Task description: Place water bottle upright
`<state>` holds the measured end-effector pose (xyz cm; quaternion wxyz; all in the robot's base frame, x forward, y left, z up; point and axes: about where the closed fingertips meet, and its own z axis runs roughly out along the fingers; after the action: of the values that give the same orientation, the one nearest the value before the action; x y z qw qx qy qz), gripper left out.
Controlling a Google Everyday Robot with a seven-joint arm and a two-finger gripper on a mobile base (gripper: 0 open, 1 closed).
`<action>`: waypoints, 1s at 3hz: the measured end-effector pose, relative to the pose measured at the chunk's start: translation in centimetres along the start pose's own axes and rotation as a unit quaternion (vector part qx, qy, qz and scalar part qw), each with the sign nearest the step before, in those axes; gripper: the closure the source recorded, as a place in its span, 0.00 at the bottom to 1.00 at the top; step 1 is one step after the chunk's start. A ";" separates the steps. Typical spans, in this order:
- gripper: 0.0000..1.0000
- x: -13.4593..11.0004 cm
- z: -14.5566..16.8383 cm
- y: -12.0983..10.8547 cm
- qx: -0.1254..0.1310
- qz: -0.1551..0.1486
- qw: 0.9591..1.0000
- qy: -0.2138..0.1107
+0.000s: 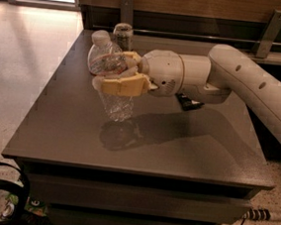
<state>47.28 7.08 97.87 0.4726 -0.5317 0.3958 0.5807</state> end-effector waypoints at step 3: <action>1.00 3.0 0.4 -2.5 0.065 0.029 0.997 -0.013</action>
Offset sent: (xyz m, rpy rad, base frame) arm 0.0307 0.0033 -0.0397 -0.0370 0.1043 -0.1590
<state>49.65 8.46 95.02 0.4947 -0.4804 0.4413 0.5741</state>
